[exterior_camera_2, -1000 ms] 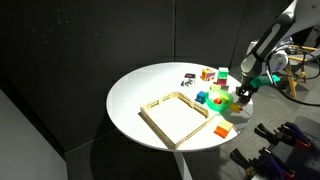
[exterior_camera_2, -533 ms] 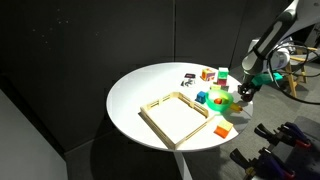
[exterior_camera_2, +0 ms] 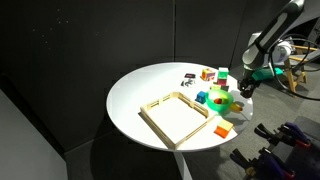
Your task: Put the plum plush toy on the tray
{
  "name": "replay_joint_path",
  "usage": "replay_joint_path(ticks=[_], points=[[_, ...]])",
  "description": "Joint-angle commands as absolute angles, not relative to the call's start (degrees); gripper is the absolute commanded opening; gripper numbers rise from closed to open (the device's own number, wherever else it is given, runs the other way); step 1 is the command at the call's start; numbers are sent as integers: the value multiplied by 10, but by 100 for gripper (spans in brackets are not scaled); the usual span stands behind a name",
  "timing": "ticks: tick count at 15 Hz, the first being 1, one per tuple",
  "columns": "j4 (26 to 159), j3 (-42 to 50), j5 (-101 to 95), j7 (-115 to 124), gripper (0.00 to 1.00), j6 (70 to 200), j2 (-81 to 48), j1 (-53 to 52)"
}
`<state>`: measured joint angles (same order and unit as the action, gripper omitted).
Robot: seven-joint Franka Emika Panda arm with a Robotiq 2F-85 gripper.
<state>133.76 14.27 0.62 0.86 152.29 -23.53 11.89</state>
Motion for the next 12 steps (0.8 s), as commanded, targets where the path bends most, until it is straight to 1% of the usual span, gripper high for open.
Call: replay_joint_path(ticks=[1, 12], points=[[1355, 140, -12, -1, 34, 1499, -191, 116], [1389, 97, -24, -82, 34, 1450, -108, 102]])
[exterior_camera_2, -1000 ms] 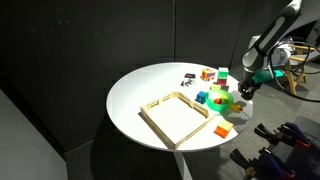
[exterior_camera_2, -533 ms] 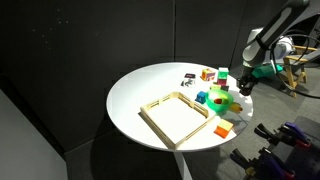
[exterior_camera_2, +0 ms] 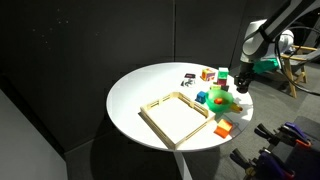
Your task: Put the plum plush toy on the tray
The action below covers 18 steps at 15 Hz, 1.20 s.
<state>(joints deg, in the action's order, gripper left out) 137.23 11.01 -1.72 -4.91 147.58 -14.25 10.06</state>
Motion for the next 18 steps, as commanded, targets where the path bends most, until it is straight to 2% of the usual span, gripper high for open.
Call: replay_joint_path(ticks=[1, 7, 18], points=[[1390, 90, -20, -102, 34, 1438, -103, 103], [1400, 62, -27, -193, 34, 1417, -88, 96], [1436, 37, -48, -206, 34, 1512, -85, 67]])
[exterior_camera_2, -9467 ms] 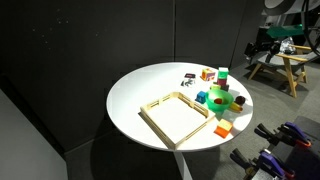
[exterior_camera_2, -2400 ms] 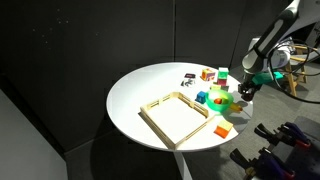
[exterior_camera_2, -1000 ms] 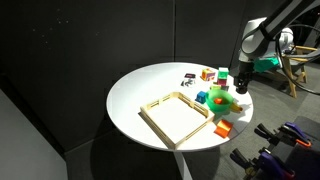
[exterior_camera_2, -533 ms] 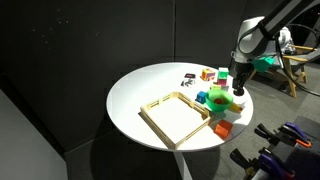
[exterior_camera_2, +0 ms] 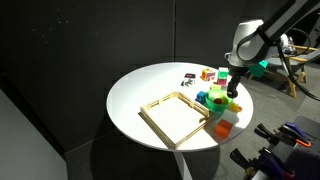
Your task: Put the plum plush toy on the tray
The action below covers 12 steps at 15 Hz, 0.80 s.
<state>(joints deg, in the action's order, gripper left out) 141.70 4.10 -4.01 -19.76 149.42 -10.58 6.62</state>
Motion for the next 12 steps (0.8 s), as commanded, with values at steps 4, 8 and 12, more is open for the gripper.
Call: replay_joint_path(ticks=[4, 8, 12], points=[[1423, 34, -41, -197, 34, 1511, -105, 67], [1424, 34, -41, -196, 59, 1512, -108, 67], [1424, 34, -41, -196, 59, 1512, -108, 67]])
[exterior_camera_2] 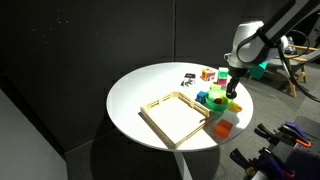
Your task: Put the plum plush toy on the tray
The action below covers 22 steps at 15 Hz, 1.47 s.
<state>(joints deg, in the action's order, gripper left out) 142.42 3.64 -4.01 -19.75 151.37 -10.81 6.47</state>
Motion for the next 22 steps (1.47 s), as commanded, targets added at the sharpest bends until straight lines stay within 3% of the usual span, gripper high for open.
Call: replay_joint_path(ticks=[1, 5, 6, 22], points=[[1424, 34, -41, -196, 59, 1512, -108, 67], [1424, 34, -41, -196, 59, 1512, -108, 67], [1422, 32, -37, -200, 34, 1513, -107, 68], [1389, -34, 23, -332, 34, 1483, -98, 68]])
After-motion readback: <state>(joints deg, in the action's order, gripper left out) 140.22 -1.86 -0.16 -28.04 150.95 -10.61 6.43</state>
